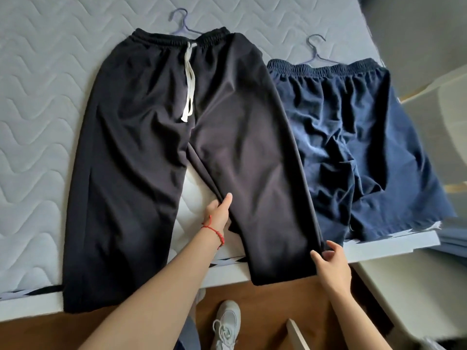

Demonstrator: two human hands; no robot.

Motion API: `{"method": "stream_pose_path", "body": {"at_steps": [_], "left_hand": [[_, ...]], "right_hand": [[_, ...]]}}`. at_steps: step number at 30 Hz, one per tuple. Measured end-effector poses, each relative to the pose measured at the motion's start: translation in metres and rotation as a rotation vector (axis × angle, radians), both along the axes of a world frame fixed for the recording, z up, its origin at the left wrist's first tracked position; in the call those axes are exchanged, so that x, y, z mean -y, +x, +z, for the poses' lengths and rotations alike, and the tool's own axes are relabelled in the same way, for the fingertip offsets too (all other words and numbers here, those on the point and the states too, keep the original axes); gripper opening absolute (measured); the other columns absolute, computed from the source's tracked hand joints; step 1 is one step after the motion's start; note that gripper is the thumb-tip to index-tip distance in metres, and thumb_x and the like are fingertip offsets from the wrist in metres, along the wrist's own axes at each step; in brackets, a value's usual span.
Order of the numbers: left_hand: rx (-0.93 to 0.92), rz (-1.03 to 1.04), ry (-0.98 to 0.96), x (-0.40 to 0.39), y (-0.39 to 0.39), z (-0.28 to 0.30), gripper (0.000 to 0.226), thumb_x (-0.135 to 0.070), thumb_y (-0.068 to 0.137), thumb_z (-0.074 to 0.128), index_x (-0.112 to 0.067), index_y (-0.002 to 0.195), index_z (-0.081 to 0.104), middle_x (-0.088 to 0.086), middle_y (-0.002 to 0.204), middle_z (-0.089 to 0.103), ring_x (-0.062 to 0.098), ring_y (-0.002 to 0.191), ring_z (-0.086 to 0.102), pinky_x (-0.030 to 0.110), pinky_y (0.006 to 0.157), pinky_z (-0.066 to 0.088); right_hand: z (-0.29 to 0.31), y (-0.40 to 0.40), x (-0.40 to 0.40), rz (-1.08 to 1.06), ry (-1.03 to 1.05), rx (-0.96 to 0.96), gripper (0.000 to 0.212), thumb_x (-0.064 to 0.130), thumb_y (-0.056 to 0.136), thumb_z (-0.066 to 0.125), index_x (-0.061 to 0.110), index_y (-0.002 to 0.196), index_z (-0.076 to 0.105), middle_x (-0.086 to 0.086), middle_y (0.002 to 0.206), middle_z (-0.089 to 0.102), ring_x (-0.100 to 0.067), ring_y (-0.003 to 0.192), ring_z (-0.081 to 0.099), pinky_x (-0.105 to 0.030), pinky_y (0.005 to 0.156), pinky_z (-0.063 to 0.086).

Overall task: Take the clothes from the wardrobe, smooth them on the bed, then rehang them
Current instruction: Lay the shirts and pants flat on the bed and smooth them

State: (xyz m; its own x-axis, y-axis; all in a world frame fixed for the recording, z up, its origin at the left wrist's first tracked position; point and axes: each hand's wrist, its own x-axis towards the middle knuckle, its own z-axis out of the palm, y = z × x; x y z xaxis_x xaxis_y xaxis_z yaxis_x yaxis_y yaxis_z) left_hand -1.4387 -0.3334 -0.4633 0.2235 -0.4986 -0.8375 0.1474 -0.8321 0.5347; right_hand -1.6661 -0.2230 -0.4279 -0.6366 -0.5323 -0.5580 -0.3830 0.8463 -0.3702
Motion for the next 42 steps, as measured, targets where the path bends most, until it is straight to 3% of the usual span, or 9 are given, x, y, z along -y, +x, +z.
{"method": "stream_pose_path", "body": {"at_steps": [5,7,10,17,22,28,31,35,42], "left_hand": [[-0.137,0.099,0.015,0.03,0.015,-0.015,0.021,-0.027,0.067,0.073,-0.011,0.073,0.061,0.013,0.096,0.067,0.032,0.1,0.064,0.047,0.096,0.049],[-0.178,0.167,-0.002,0.035,0.015,0.01,0.006,-0.011,0.078,0.066,-0.009,0.076,0.06,0.013,0.087,0.065,0.029,0.087,0.064,0.04,0.085,0.053],[-0.137,0.214,-0.099,0.033,0.025,0.028,0.011,-0.001,0.079,0.057,-0.009,0.073,0.059,0.007,0.072,0.06,0.022,0.067,0.057,0.026,0.064,0.049],[0.078,0.0,-0.109,0.003,0.069,0.015,0.016,-0.025,0.078,0.067,-0.011,0.086,0.064,0.009,0.094,0.066,0.022,0.092,0.061,0.036,0.089,0.048],[0.086,-0.251,-0.002,-0.019,0.065,0.001,0.012,-0.01,0.086,0.06,-0.005,0.075,0.058,0.007,0.076,0.058,0.021,0.083,0.054,0.033,0.075,0.043],[0.396,-0.467,-0.053,-0.048,0.062,0.013,0.038,-0.016,0.083,0.062,-0.012,0.054,0.037,0.007,0.058,0.046,0.024,0.07,0.047,0.031,0.066,0.04],[0.433,-0.561,-0.021,-0.066,0.061,0.028,0.011,-0.018,0.081,0.061,-0.013,0.09,0.059,0.011,0.098,0.066,0.029,0.099,0.059,0.028,0.084,0.043],[0.437,-0.551,-0.054,-0.097,0.064,0.053,0.031,-0.017,0.083,0.058,-0.007,0.113,0.058,0.013,0.115,0.064,0.03,0.108,0.057,0.029,0.091,0.044],[0.393,-0.632,-0.131,-0.172,0.101,0.119,0.006,-0.012,0.082,0.06,-0.018,0.082,0.063,0.002,0.077,0.063,0.017,0.08,0.059,0.02,0.074,0.041]], "right_hand": [[-0.003,-0.001,-0.005,0.121,0.119,-0.051,0.023,0.028,0.081,0.065,0.015,0.101,0.067,-0.009,0.104,0.063,-0.03,0.106,0.056,-0.037,0.085,0.039],[0.002,0.0,-0.008,0.106,0.015,-0.007,0.009,0.021,0.082,0.063,0.012,0.08,0.063,-0.007,0.092,0.057,-0.026,0.089,0.055,-0.035,0.077,0.037],[0.008,0.004,-0.016,0.032,-0.123,0.157,0.032,0.01,0.083,0.055,0.013,0.057,0.037,-0.003,0.059,0.039,-0.017,0.06,0.035,-0.033,0.057,0.027],[0.001,0.024,-0.045,-0.007,0.017,0.546,0.017,0.018,0.079,0.071,0.004,0.07,0.068,0.003,0.063,0.064,-0.008,0.063,0.055,-0.025,0.062,0.043],[-0.007,0.035,-0.055,-0.102,0.092,0.621,0.012,-0.002,0.079,0.067,0.001,0.067,0.065,-0.005,0.053,0.063,-0.009,0.043,0.058,-0.018,0.043,0.045],[-0.013,0.041,-0.059,0.042,0.218,0.437,0.016,0.017,0.085,0.063,0.013,0.069,0.062,-0.008,0.073,0.066,-0.02,0.068,0.058,-0.03,0.065,0.044],[-0.002,0.044,-0.066,0.143,0.302,0.251,0.016,0.016,0.084,0.053,0.017,0.1,0.056,-0.012,0.104,0.065,-0.029,0.094,0.058,-0.031,0.077,0.043],[0.015,0.05,-0.08,0.085,0.277,0.203,0.048,0.016,0.088,0.05,0.012,0.135,0.041,-0.013,0.134,0.052,-0.031,0.125,0.047,-0.033,0.099,0.037],[0.072,0.07,-0.11,0.17,0.106,0.326,0.032,0.013,0.086,0.054,0.013,0.117,0.06,-0.009,0.112,0.067,-0.022,0.096,0.058,-0.024,0.077,0.038]]}}
